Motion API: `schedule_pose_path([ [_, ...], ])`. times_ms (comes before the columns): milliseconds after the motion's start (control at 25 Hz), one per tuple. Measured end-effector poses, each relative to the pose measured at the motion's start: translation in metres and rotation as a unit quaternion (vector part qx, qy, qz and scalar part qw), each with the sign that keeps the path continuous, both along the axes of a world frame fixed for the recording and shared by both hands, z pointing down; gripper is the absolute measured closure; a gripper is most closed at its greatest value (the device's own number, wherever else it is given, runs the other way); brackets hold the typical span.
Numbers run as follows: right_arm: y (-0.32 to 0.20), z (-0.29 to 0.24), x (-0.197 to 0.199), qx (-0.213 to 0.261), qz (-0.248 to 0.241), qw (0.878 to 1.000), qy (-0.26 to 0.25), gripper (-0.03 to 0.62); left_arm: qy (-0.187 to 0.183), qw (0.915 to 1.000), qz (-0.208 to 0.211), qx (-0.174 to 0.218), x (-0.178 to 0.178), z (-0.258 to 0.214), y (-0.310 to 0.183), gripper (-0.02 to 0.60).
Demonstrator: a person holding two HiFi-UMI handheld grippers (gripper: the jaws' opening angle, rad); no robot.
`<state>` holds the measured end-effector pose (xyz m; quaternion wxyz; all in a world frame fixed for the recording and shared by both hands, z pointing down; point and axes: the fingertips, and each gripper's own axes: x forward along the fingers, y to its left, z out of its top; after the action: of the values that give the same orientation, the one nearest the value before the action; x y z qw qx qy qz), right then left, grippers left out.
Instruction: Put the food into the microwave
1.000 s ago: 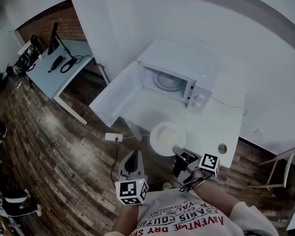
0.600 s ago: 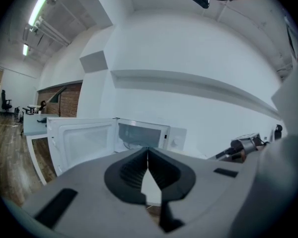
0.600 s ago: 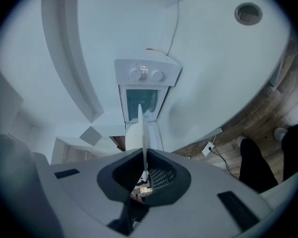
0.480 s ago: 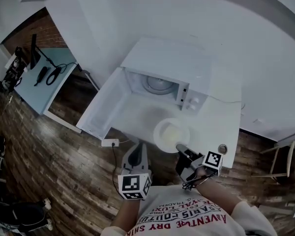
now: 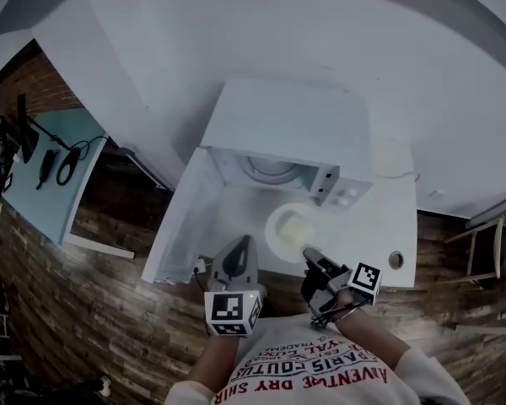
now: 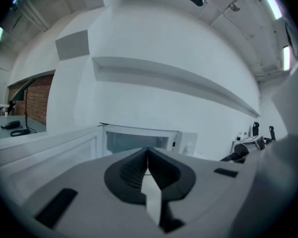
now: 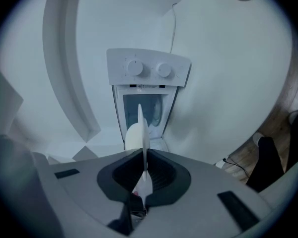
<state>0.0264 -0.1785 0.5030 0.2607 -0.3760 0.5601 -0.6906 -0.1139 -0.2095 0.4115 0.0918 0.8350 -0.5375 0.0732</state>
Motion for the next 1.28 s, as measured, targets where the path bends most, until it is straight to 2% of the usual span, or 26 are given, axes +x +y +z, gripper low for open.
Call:
schedule_pose_path([
  [400, -0.049, 0.007, -0.05, -0.01, 0.078, 0.997, 0.003, 0.571, -0.002, 0.9953, 0.096, -0.013, -0.032, 0.013, -0.065, 0.575],
  [560, -0.054, 0.008, -0.051, -0.011, 0.097, 0.995, 0.006, 0.571, 0.005, 0.9933, 0.113, -0.022, -0.031, 0.019, -0.074, 0.574],
  [720, -0.066, 0.01, -0.047, 0.014, 0.106, 0.994, 0.015, 0.568, 0.008, 0.991, 0.129, -0.034, -0.025, 0.031, -0.079, 0.574],
  [880, -0.08, 0.017, -0.045, 0.025, 0.111, 0.993, 0.009, 0.568, 0.013, 0.9907, 0.127, -0.049, -0.024, 0.048, -0.091, 0.574],
  [1120, -0.102, 0.041, -0.044, 0.001, 0.105, 0.994, 0.007, 0.568, 0.004, 0.9915, 0.104, -0.078, -0.03, 0.077, -0.105, 0.575],
  [1280, -0.125, 0.051, -0.043, 0.016, 0.106, 0.994, 0.014, 0.568, -0.005, 0.9916, 0.097, -0.085, -0.031, 0.09, -0.116, 0.574],
])
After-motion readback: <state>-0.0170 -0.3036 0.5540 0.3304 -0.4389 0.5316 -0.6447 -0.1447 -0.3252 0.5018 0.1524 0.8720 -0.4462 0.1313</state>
